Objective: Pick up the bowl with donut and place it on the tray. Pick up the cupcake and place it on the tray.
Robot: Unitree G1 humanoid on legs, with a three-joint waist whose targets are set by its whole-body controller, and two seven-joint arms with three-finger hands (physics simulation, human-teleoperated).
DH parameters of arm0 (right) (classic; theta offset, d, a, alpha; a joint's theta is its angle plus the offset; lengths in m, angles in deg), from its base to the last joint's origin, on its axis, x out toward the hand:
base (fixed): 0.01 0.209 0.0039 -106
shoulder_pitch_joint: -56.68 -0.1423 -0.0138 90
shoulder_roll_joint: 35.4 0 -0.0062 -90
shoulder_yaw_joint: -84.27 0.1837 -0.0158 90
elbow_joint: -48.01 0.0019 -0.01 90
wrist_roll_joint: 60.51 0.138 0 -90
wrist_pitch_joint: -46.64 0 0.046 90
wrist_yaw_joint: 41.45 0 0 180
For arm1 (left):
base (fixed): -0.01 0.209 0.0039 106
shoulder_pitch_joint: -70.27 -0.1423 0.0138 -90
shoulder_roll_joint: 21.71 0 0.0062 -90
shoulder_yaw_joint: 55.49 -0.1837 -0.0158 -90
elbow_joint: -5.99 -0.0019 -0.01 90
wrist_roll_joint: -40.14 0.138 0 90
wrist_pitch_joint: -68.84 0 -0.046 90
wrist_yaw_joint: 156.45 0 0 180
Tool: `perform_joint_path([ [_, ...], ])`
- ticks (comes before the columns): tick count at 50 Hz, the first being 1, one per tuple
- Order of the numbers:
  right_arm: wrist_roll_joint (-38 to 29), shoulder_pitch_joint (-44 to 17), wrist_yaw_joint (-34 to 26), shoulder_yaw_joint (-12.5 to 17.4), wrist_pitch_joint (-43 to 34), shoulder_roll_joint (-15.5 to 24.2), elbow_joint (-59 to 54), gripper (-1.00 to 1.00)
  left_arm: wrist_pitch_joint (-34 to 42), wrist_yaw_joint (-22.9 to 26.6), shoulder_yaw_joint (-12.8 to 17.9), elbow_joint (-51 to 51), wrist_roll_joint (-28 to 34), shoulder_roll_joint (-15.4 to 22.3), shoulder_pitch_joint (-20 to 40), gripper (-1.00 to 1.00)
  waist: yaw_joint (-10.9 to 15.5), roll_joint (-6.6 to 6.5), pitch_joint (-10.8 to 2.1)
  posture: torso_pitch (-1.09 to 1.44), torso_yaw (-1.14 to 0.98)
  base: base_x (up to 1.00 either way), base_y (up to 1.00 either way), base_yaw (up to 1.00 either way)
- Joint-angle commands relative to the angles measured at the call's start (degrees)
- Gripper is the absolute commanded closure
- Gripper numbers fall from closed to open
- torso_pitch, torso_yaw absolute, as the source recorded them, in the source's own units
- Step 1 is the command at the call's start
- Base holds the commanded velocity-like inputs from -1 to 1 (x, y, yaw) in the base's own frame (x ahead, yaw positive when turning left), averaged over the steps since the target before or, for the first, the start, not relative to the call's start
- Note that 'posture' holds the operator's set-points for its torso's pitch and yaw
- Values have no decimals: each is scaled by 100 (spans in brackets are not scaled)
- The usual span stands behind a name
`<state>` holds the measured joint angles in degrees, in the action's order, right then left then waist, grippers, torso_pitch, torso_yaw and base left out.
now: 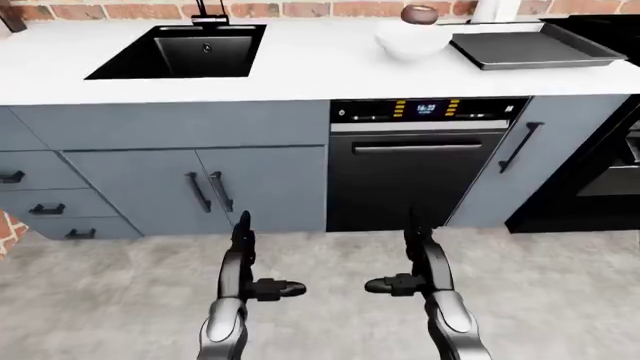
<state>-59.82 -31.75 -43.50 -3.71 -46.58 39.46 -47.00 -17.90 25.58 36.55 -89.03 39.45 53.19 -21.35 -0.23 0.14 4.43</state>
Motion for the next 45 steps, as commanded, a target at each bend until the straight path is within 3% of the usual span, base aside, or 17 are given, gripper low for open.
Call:
perform_joint_path([
  [1,-220,-135,111,-240,17,-71,813,-100,-124,30,2,897,-2,51,47,-100,-12,45,-5,0,0,0,0,0],
  [3,-233,-126,111,-287,-56,-92,913,-100,-59,43,8,1046,25,42,-12,-100,67,8,-359,0,0,0,0,0],
  [5,-229,-114,101,-311,-104,-100,979,-100,-30,50,29,1096,30,39,-2,-100,50,30,-110,0,0,0,0,0],
  [7,-219,-128,91,-320,-138,-101,1004,-100,30,20,3,1167,103,30,24,-100,53,28,-391,0,0,0,0,0],
  [8,-209,-154,86,-309,-133,-97,979,-100,139,15,-18,1276,111,17,30,-100,59,24,-423,0,0,0,0,0],
  [13,-161,-177,68,-308,-221,-106,1081,-100,228,-25,-55,1351,257,39,82,-100,65,9,-459,0,0,0,0,0],
  [21,-161,-395,134,-246,-891,-66,1801,-100,1103,11,33,2385,353,89,195,-100,43,-4,-508,0,0,0,0,0],
  [31,-45,-763,247,-87,-2040,-44,2970,-100,2902,105,279,3740,310,246,1151,-100,51,-4,-524,0,0,0,0,0],
  [36,116,-873,324,-85,-2325,-25,3207,-100,3277,38,373,4026,229,386,1484,-100,45,-9,-505,0,0,0,0,0],
  [37,133,-905,335,-91,-2393,-23,3260,-100,3290,46,379,4049,200,381,1480,-100,50,-37,-578,0,0,0,-13,0],
  [38,128,-923,347,-119,-2428,-24,3299,-100,3234,44,360,4051,222,388,1441,-100,61,-93,-482,0,0,0,-46,0],
  [39,132,-935,357,-142,-2476,-31,3350,-100,3190,53,363,4013,218,388,1431,-100,70,-262,-383,0,0,0,-65,0],
  [40,130,-946,362,-163,-2521,-34,3395,-100,3167,60,370,4001,216,391,1424,-100,48,-396,-364,0,0,0,-66,0],
  [42,127,-958,363,-201,-2563,-42,3464,-100,3155,76,409,4001,198,407,1417,-100,77,-426,-443,0,0,0,-68,0],
  [45,145,-928,342,-255,-2474,-71,3457,-100,3109,84,465,4012,160,417,1376,-100,116,-364,-399,0,0,0,-68,0],
])
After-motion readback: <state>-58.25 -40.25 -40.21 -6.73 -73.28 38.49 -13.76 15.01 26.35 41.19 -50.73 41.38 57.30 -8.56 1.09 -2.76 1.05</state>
